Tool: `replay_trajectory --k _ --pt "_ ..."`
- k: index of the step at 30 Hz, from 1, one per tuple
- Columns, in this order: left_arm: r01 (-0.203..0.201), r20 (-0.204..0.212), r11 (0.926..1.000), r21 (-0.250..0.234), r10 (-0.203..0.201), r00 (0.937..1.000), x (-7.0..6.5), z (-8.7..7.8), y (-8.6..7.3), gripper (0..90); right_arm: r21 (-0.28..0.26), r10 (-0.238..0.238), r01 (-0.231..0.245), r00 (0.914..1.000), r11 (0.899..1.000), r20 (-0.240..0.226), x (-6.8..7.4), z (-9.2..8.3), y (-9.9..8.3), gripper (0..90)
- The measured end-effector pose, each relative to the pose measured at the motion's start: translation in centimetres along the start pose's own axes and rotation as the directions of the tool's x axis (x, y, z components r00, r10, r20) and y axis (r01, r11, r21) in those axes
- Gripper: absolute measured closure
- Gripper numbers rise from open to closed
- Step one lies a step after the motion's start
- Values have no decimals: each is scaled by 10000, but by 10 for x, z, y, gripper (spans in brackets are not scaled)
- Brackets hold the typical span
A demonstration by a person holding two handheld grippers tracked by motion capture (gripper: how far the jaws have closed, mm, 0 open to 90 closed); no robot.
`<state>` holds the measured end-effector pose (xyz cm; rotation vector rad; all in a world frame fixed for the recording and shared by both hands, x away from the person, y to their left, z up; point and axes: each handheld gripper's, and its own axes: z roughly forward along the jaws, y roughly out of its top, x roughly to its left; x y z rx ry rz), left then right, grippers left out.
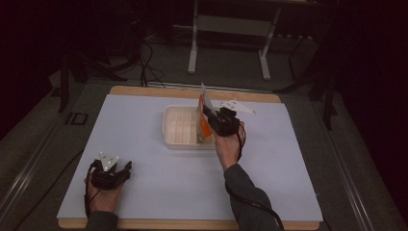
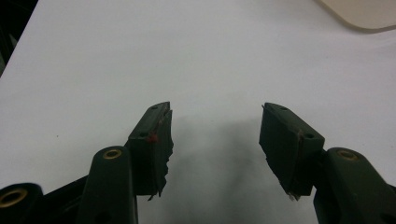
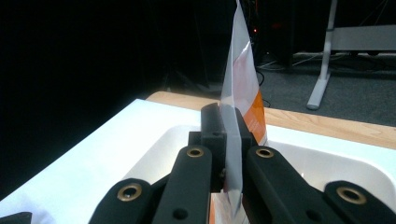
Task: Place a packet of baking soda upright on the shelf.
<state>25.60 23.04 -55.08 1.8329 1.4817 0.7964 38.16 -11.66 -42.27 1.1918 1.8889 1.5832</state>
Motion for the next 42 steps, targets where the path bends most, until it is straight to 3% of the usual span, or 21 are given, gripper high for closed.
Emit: replay_trajectory --k 14,21,28,33,42 --pt "17 12 10000 -6 -17 10000 0 0 0 438 45 -296 295 9992 9996 268 2 8 -6 900" --pt "39 31 10000 -12 -39 10000 0 0 0 438 248 -201 193 9992 9995 332 2 18 -14 900" --pt "26 17 10000 -10 -26 10000 0 0 0 437 634 -451 414 9972 9971 589 1 23 -13 900" --pt "20 13 10000 28 -20 10000 0 0 0 438 913 -243 191 9981 9956 559 0 27 -12 894" --pt "27 18 10000 -5 -27 10000 0 0 0 437 924 -14 -42 9981 9957 611 4 23 -14 615"
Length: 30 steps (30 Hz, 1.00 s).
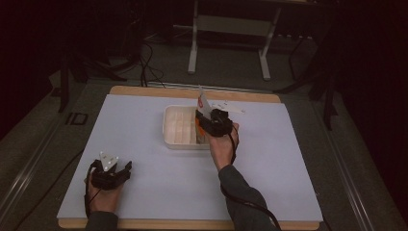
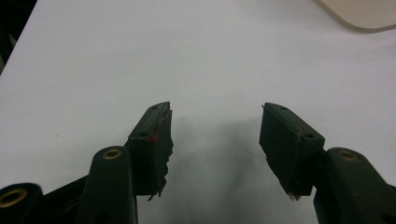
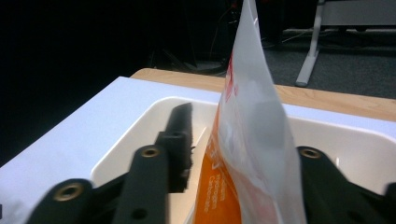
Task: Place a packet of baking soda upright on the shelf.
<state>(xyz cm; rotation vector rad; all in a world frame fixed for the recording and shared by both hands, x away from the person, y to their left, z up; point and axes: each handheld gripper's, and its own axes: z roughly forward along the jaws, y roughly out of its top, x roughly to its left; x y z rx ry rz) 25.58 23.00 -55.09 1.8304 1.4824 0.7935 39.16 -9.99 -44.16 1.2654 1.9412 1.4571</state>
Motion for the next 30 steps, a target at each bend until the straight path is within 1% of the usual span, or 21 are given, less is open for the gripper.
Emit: replay_trajectory --k 3,5,8,10,11,16,17,20,21,24,27,30 --pt "10 -4 10000 -14 -10 10000 0 0 0 437 -6 88 -88 10000 10000 -38 1 -2 -3 582" --pt "-5 0 10000 2 5 10000 0 0 0 437 -70 4 -4 10000 10000 66 2 -5 -5 566" --pt "-15 -15 10000 7 15 10000 0 0 0 437 -30 -53 53 10000 10000 31 2 -8 -7 543" --pt "-10 -18 10000 1 10 10000 0 0 0 437 133 -22 23 10000 9999 -52 2 -10 -7 530" --pt "-8 -15 10000 4 8 10000 0 0 0 437 338 -10 16 9999 9994 -163 1 -11 -6 523" --pt "-4 -27 10000 -3 3 10000 0 0 0 437 827 6 32 9990 9966 -455 1 -15 -5 440" --pt "0 -26 10000 -11 0 10000 0 0 0 437 951 -38 85 9988 9954 -492 1 -16 -4 424" --pt "10 -19 10000 -25 -10 10000 0 0 0 437 1167 -220 296 9976 9927 -657 2 -20 -5 415" --pt "17 -18 10000 -30 -17 10000 0 0 0 437 1220 -322 403 9972 9917 -679 2 -22 -5 410" --pt "39 -17 10000 -34 -39 10000 0 0 0 437 1323 -244 364 9955 9905 -914 1 -29 -5 392" --pt "43 -31 10000 -22 -43 10000 0 0 0 437 1349 -371 510 9939 9895 -1042 2 -37 -4 382" --pt "83 -61 10000 -31 -83 9999 1 0 0 437 1433 -480 628 9934 9877 -1045 1 -44 -1 380"
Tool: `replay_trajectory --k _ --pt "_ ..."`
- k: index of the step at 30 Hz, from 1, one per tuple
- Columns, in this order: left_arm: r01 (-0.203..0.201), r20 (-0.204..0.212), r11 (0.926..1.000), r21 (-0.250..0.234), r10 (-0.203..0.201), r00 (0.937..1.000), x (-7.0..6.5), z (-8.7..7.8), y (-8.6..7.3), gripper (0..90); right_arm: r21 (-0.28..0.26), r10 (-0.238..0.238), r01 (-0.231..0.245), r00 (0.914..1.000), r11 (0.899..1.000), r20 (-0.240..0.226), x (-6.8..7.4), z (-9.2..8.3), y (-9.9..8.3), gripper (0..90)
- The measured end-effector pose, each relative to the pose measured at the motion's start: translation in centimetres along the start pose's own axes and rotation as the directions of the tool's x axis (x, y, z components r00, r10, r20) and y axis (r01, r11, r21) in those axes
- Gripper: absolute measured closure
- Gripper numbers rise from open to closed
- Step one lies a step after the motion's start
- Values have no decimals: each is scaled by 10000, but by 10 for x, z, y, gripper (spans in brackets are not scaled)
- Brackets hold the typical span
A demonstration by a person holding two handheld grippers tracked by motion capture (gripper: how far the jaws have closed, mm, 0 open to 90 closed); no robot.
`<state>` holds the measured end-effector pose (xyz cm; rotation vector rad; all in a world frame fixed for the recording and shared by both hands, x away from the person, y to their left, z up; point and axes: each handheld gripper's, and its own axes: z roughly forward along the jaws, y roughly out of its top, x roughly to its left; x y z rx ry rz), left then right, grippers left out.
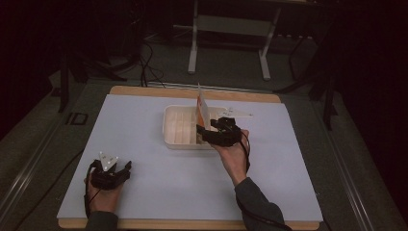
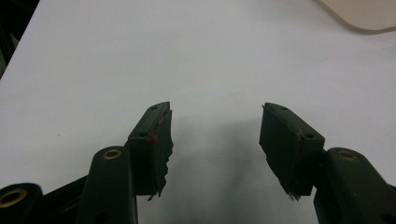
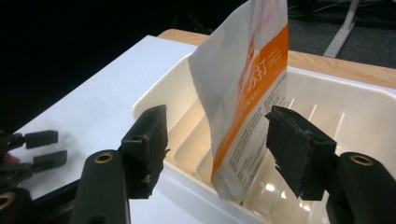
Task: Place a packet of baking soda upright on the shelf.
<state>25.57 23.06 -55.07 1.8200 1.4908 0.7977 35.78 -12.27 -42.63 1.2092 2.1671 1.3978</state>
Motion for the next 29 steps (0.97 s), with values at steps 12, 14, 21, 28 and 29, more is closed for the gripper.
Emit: replay_trajectory --k 12,14,21,28,29 --pt "122 -49 9999 -10 -122 9999 3 -1 0 437 827 -991 984 9951 9917 42 -3 -24 -10 389" --pt "186 -60 9998 37 -186 9998 3 -1 0 437 938 -1259 1247 9920 9877 67 -4 -27 -15 390" --pt "305 -158 9995 59 -304 9994 5 -1 -1 437 1238 -1384 1307 9888 9837 556 -22 -37 -36 416" --pt "297 -456 9994 179 -289 9985 6 0 -1 435 1279 -404 276 9943 9914 983 -55 -46 -61 415" --pt "297 -577 9993 207 -284 9979 6 -1 -1 433 1280 -342 206 9939 9916 1052 -59 -47 -64 414"
